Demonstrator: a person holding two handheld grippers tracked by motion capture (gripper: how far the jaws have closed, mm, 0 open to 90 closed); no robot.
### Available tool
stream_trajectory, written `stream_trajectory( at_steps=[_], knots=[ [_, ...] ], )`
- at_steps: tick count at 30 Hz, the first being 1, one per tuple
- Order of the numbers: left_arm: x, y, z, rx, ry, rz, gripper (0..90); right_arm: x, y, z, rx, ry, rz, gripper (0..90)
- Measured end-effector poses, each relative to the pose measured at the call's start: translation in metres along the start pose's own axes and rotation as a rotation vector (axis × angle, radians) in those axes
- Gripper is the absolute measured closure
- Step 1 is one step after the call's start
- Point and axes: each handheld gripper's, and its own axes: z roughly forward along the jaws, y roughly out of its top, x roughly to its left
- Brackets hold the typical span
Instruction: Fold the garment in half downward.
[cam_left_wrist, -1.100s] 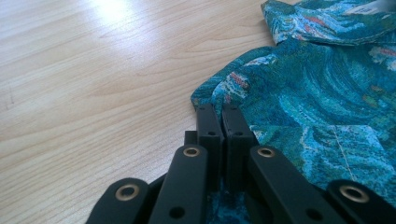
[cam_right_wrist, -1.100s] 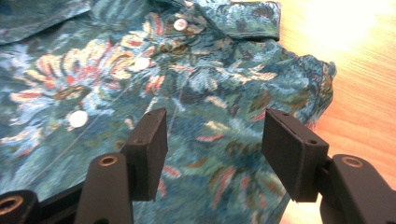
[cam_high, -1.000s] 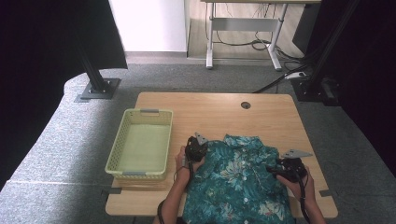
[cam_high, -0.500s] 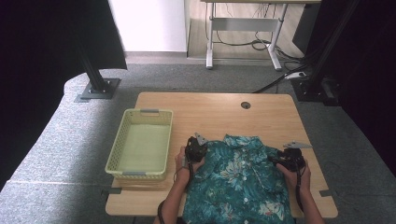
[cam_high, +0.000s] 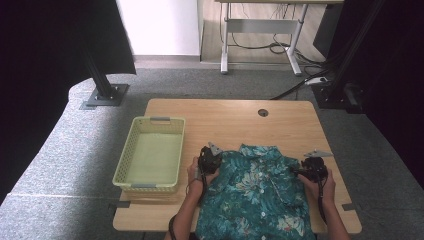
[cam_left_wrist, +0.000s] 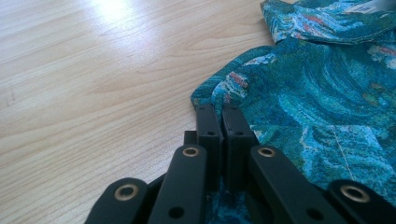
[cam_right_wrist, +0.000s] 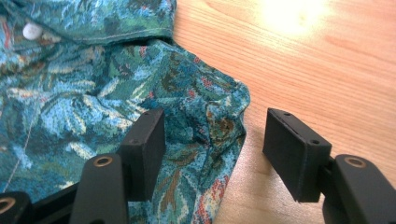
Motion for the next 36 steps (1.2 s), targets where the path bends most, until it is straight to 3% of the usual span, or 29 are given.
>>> stream_trajectory(
  at_steps=[4, 8, 14, 21, 28, 36],
  knots=[
    [0.001, 0.000, 0.000, 0.001, -0.004, -0.003, 88.0, 0.002, 0.001, 0.000, -0.003, 0.016, -0.020, 45.5],
    [-0.001, 0.000, 0.000, 0.000, 0.005, 0.017, 88.0, 0.005, 0.002, 0.001, -0.006, 0.034, -0.028, 58.6],
    [0.004, 0.000, 0.000, -0.002, -0.031, -0.027, 88.1, 0.010, 0.003, 0.003, -0.028, 0.073, -0.024, 83.9],
    [0.007, 0.004, -0.003, -0.031, -0.078, -0.057, 88.6, 0.021, 0.014, -0.005, -0.038, 0.073, -0.060, 86.2],
    [0.004, 0.017, -0.026, -0.088, -0.071, -0.040, 88.8, 0.020, 0.021, -0.022, -0.082, 0.052, -0.042, 86.3],
    [0.005, 0.025, -0.038, -0.121, -0.068, -0.029, 88.9, 0.016, 0.023, -0.032, -0.121, 0.050, -0.021, 86.6]
  ],
)
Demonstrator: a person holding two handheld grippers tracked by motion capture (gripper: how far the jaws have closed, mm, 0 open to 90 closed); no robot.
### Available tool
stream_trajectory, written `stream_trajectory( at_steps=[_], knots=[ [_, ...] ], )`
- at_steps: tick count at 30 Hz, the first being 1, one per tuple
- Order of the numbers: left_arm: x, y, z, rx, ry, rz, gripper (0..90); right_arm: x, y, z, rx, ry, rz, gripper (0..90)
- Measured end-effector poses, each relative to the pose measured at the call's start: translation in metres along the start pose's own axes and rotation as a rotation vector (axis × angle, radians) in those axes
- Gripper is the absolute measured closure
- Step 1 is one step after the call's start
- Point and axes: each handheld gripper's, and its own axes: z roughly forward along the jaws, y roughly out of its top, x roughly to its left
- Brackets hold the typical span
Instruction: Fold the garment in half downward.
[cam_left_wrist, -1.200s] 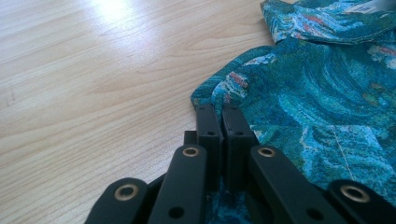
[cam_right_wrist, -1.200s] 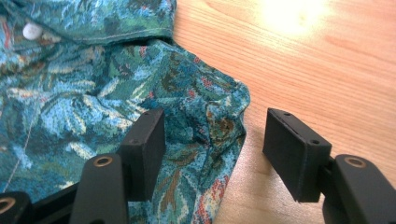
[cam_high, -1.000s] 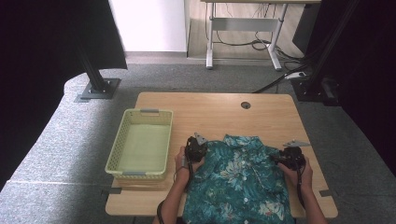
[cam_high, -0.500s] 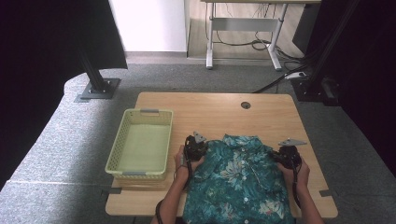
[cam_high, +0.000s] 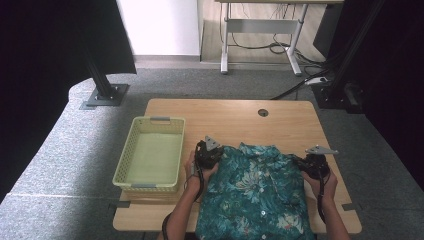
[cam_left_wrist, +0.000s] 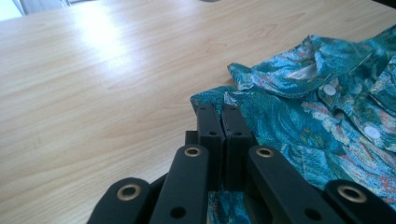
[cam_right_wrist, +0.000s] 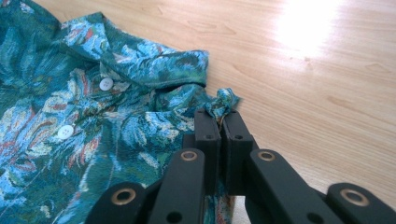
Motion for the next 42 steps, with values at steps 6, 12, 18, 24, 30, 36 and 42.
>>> stream_trajectory(
  at_steps=[6, 12, 18, 24, 30, 36, 42],
  knots=[
    [0.002, 0.003, -0.007, -0.021, -0.007, -0.004, 88.9, -0.001, 0.002, -0.008, -0.030, 0.005, 0.008, 86.7],
    [0.001, 0.005, -0.009, -0.025, -0.006, 0.005, 88.9, 0.000, 0.004, -0.009, -0.031, 0.009, 0.006, 86.8],
    [0.001, 0.014, -0.014, -0.044, -0.001, 0.019, 89.0, 0.003, 0.009, -0.011, -0.053, 0.018, 0.008, 86.8],
    [0.000, 0.025, -0.020, -0.058, -0.010, 0.030, 89.0, 0.003, 0.018, -0.021, -0.086, 0.015, 0.007, 86.8],
    [-0.001, 0.027, -0.021, -0.046, -0.017, 0.036, 89.0, 0.002, 0.018, -0.025, -0.095, 0.022, 0.018, 86.9],
    [0.002, 0.034, -0.023, -0.054, -0.016, 0.039, 89.1, -0.001, 0.028, -0.030, -0.107, 0.022, 0.021, 87.1],
    [0.008, 0.061, -0.039, -0.100, -0.009, 0.040, 89.0, 0.002, 0.057, -0.048, -0.165, 0.009, 0.003, 87.1]
  ],
)
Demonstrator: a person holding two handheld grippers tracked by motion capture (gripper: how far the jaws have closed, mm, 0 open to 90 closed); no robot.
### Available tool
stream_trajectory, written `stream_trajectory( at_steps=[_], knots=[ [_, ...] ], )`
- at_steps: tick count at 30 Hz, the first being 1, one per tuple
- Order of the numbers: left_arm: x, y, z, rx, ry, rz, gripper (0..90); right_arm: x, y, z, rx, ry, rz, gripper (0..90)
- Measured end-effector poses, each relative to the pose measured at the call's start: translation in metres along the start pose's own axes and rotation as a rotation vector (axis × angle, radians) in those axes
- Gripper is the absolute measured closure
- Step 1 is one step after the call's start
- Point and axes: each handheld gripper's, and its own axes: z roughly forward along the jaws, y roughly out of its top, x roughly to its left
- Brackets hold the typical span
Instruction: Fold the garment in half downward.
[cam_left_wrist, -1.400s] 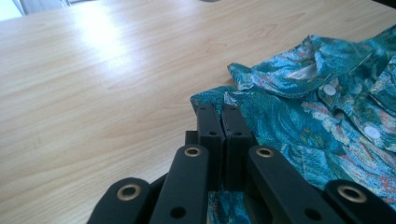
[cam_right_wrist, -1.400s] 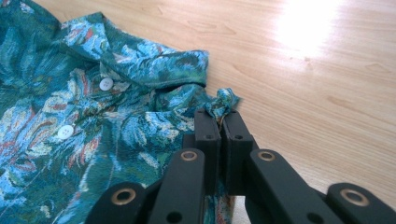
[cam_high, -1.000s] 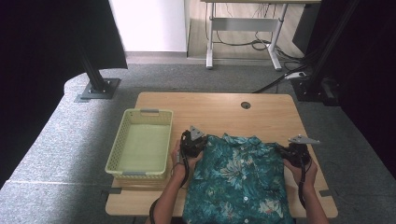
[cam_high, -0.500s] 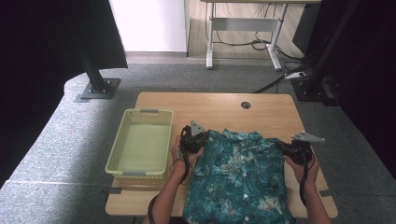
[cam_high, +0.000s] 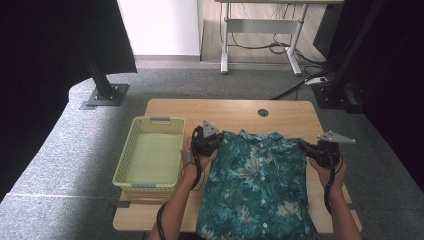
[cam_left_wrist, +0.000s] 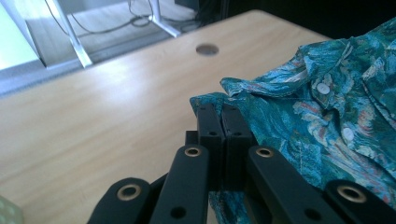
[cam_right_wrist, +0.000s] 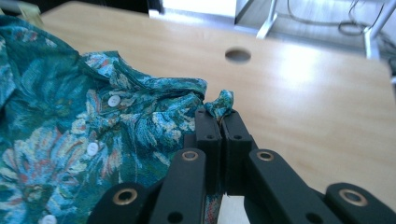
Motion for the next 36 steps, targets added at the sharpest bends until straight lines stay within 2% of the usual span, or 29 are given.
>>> stream_trajectory(
  at_steps=[4, 6, 10, 17, 21, 23, 25, 27, 31, 36],
  knots=[
    [0.000, 0.002, -0.005, -0.007, 0.002, 0.003, 89.0, 0.004, 0.007, -0.004, -0.021, 0.002, -0.006, 87.1],
    [0.003, 0.000, -0.006, -0.010, -0.003, -0.011, 89.0, 0.006, 0.005, -0.003, -0.014, 0.000, -0.007, 87.2],
    [0.006, 0.000, -0.005, 0.001, 0.002, -0.003, 89.0, 0.005, 0.002, 0.001, -0.017, 0.011, 0.015, 87.1],
    [0.013, 0.006, -0.004, -0.002, -0.003, -0.003, 89.1, 0.003, 0.011, 0.007, -0.019, 0.019, 0.010, 87.1],
    [0.016, 0.016, -0.007, -0.004, 0.003, 0.007, 89.0, 0.001, 0.020, 0.006, -0.040, 0.022, 0.018, 87.1],
    [0.018, 0.031, -0.014, -0.023, 0.015, 0.021, 89.0, 0.002, 0.028, 0.003, -0.057, 0.017, 0.012, 87.2],
    [0.018, 0.035, -0.017, -0.035, 0.019, 0.020, 89.0, 0.002, 0.033, 0.001, -0.067, 0.012, 0.006, 87.2],
    [0.017, 0.040, -0.020, -0.052, 0.022, 0.021, 89.0, 0.005, 0.044, -0.006, -0.102, 0.008, 0.004, 87.1],
    [0.012, 0.034, -0.018, -0.050, 0.036, 0.031, 89.0, 0.008, 0.040, -0.004, -0.087, -0.008, -0.009, 87.1],
    [0.017, 0.035, -0.011, -0.036, 0.044, 0.015, 89.1, 0.006, 0.038, 0.003, -0.063, -0.023, -0.006, 87.1]
  ],
)
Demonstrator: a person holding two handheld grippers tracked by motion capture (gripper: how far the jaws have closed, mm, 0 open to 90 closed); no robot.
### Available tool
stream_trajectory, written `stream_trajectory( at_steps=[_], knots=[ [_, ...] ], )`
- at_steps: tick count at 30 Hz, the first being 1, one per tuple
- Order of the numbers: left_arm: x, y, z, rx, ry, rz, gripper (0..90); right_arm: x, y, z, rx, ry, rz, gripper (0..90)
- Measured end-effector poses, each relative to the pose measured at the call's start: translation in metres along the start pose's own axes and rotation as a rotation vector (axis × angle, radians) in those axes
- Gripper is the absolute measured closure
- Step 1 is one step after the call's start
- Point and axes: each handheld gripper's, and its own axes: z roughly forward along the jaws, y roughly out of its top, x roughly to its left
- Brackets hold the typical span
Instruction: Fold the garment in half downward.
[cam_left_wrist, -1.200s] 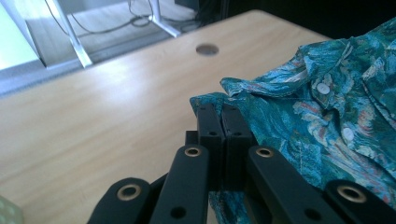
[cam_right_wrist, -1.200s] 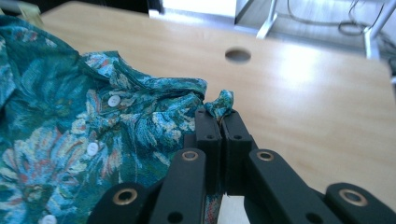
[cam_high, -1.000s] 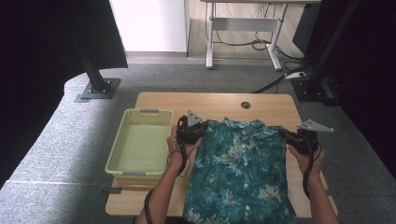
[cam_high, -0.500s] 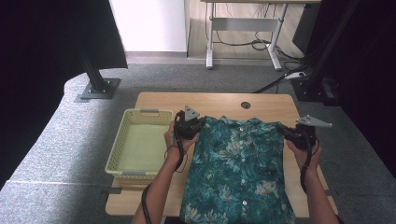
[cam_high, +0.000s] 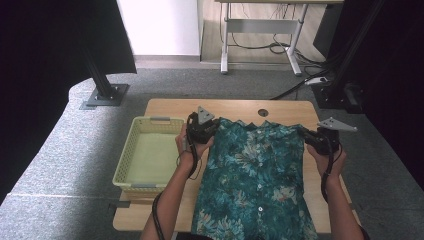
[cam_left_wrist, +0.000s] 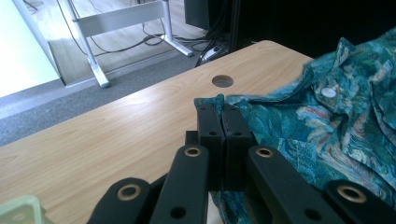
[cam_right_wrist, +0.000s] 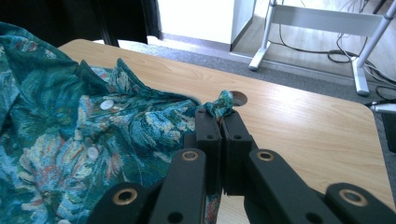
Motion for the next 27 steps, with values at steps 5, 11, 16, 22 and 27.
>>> stream_trajectory(
  at_steps=[5, 11, 16, 22, 27],
  knots=[
    [0.010, 0.012, 0.005, -0.013, -0.001, -0.013, 89.5, -0.001, 0.015, 0.004, -0.028, -0.015, -0.008, 87.2],
    [0.006, 0.003, 0.015, 0.007, -0.039, -0.009, 89.9, 0.009, 0.016, 0.011, -0.026, -0.008, -0.032, 87.2],
    [0.004, -0.002, 0.015, 0.012, -0.026, -0.004, 89.9, 0.014, 0.014, 0.012, -0.024, -0.005, -0.038, 87.2],
    [0.014, 0.015, 0.001, -0.020, 0.012, 0.008, 89.9, 0.012, 0.027, 0.007, -0.061, -0.011, -0.031, 87.2],
    [0.018, 0.012, -0.008, -0.048, 0.019, -0.002, 89.9, 0.014, 0.031, 0.005, -0.095, -0.002, -0.040, 87.2]
  ],
)
